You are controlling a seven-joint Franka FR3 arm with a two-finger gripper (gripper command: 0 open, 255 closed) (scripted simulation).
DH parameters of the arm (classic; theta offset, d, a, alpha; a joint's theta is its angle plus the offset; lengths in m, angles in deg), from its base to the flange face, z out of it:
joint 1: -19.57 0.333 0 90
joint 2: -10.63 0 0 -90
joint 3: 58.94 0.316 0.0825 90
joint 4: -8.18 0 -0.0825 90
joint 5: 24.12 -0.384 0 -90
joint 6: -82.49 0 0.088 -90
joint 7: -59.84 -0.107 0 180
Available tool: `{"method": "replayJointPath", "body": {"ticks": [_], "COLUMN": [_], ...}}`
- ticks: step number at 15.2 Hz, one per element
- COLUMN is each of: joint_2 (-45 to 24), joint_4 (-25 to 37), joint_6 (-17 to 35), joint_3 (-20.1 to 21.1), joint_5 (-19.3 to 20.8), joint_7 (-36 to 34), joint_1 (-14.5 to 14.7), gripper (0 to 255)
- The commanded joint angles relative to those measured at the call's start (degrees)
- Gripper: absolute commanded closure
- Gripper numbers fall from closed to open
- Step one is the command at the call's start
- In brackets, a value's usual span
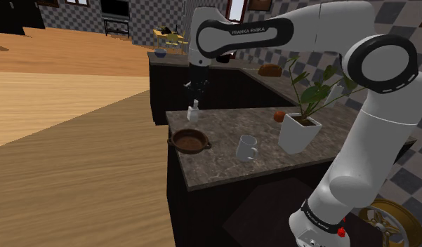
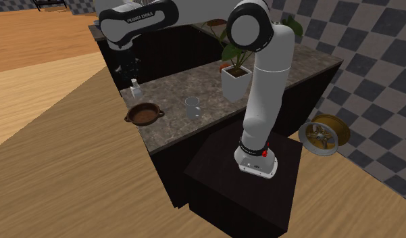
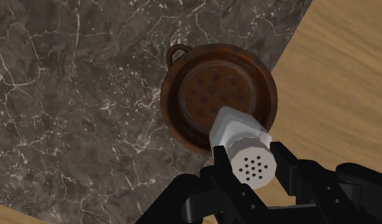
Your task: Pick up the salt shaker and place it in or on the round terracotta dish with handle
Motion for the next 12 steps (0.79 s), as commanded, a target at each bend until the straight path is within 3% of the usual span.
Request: {"method": "replayJointPath", "body": {"ticks": [1, 12], "joint_2": [-0.4, -2.0], "joint_4": [-0.8, -7.3], "joint_6": [1.3, 9.3], "joint_3": [-0.1, -0.2], "joint_5": [0.1, 0.6], "joint_7": [0.1, -0.3], "joint_1": [-0.1, 0.0], "gripper": [255, 255]}}
